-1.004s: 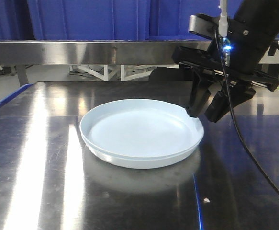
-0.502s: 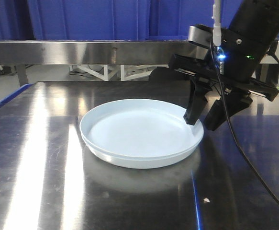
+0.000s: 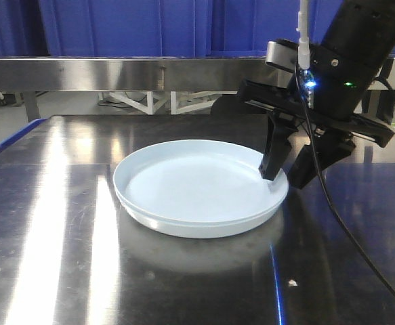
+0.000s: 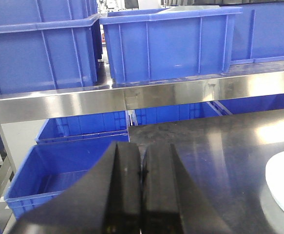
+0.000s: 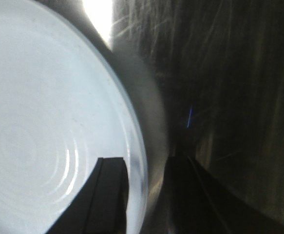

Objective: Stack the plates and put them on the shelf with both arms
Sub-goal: 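Reposition the right gripper on the rim of the stacked plates and grip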

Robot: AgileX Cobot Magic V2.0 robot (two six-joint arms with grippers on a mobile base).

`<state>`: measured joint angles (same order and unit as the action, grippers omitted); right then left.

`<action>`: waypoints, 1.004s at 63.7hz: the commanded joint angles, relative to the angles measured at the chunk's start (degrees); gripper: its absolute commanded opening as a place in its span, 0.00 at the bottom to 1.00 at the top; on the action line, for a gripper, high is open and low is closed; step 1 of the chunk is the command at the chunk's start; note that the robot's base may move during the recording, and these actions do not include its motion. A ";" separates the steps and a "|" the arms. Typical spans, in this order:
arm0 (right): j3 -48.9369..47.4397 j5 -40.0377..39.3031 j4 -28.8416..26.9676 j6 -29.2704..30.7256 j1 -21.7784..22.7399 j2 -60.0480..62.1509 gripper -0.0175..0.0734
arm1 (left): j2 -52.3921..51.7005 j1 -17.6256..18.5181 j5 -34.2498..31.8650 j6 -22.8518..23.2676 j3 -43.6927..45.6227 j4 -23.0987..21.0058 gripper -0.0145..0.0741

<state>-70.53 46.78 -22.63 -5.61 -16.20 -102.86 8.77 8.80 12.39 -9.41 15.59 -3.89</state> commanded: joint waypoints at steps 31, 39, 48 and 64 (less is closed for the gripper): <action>-1.46 -1.40 -2.38 -1.02 -1.03 2.23 0.56 | 0.51 0.03 -4.51 0.59 1.63 -0.15 0.25; -1.46 -1.41 -2.38 -1.08 -1.03 2.23 0.56 | 0.51 0.03 -4.51 0.59 1.63 -0.15 0.25; -1.46 -1.52 -2.38 -1.08 -1.03 2.23 0.56 | 0.51 0.03 -4.51 0.59 1.63 -0.15 0.25; -1.46 -1.83 -2.38 -2.42 -1.03 1.52 0.56 | 0.51 0.03 -4.51 0.59 1.63 -0.15 0.25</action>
<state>-70.53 46.37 -23.48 -7.77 -17.18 -103.37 8.77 8.80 12.39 -9.41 15.59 -3.89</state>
